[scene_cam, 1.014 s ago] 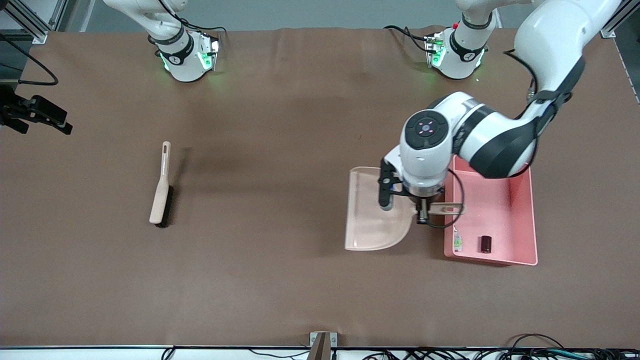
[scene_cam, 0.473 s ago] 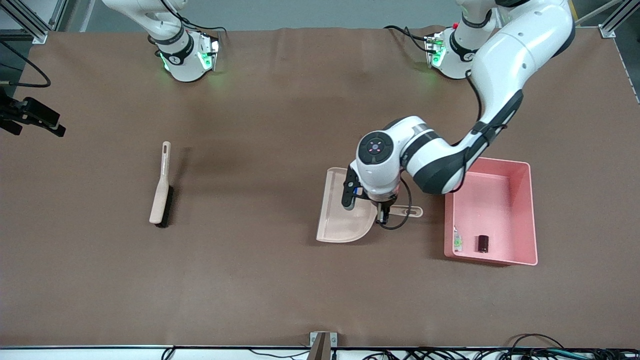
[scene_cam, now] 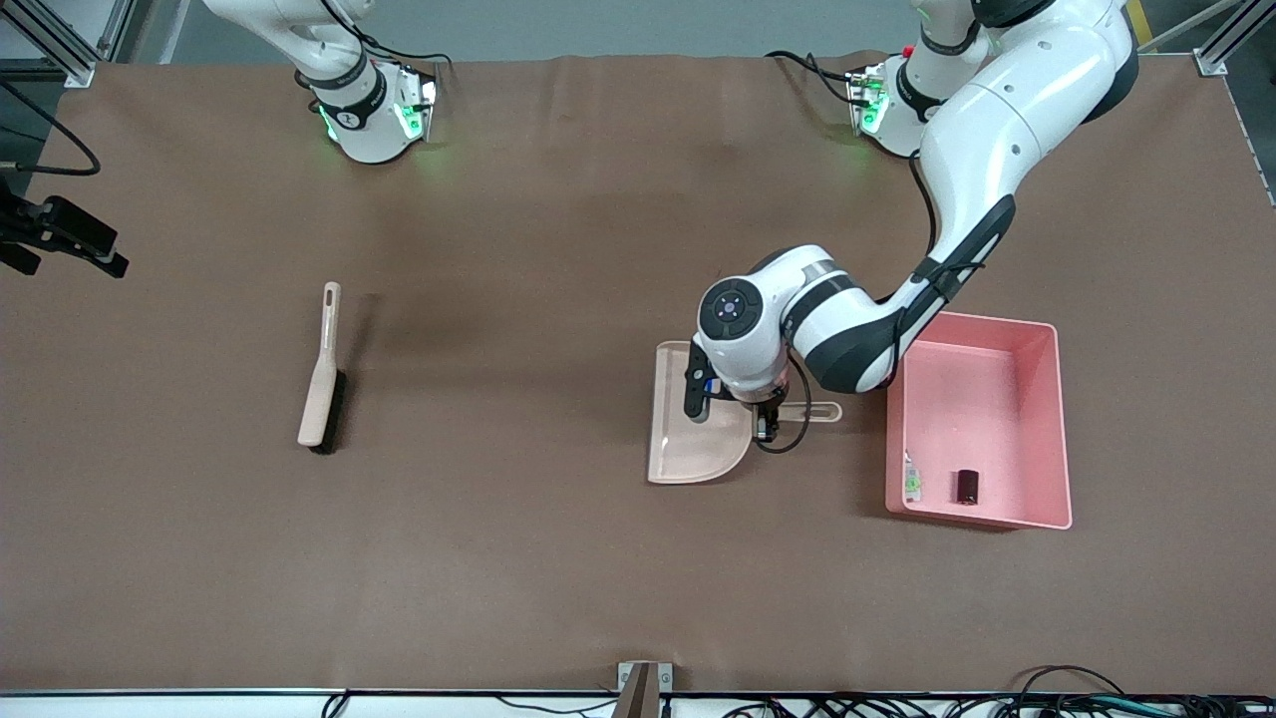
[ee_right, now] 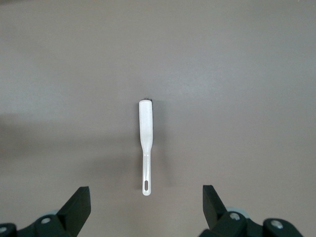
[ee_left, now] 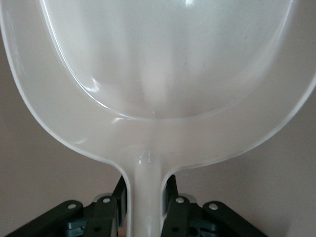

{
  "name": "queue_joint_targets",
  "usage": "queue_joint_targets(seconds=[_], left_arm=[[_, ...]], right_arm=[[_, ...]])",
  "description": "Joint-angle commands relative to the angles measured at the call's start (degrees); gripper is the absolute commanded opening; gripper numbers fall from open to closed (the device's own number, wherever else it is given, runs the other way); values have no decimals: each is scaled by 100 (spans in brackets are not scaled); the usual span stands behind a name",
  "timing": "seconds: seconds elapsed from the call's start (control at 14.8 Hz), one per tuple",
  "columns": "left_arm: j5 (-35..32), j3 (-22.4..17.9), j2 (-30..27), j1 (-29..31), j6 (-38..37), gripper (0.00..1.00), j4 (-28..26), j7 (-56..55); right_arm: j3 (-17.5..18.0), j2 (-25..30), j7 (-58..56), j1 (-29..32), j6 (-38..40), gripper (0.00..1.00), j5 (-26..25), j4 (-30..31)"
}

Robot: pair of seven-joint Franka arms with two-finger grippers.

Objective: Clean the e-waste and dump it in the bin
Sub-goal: 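Carry the empty dustpan back and lower it onto the table with the left gripper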

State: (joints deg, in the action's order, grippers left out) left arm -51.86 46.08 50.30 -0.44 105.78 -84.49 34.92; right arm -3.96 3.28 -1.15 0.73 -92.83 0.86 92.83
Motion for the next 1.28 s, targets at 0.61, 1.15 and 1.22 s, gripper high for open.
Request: queue_joint_targets(seconds=[0.61,1.15,1.22], left_arm=[[18,-3,-179,27,4,6,-577,-680],[115,41,-415,97,-57,100,-358,-741],[167,41,-503,140,-93,100,-279,-759]], right_arm=[[-43,-47,80,-12,19,100,-77,-81],[-43,-56,80,-3,37,100,-77,-54],[-43,-56,80,-3,37,100,-68,-54]])
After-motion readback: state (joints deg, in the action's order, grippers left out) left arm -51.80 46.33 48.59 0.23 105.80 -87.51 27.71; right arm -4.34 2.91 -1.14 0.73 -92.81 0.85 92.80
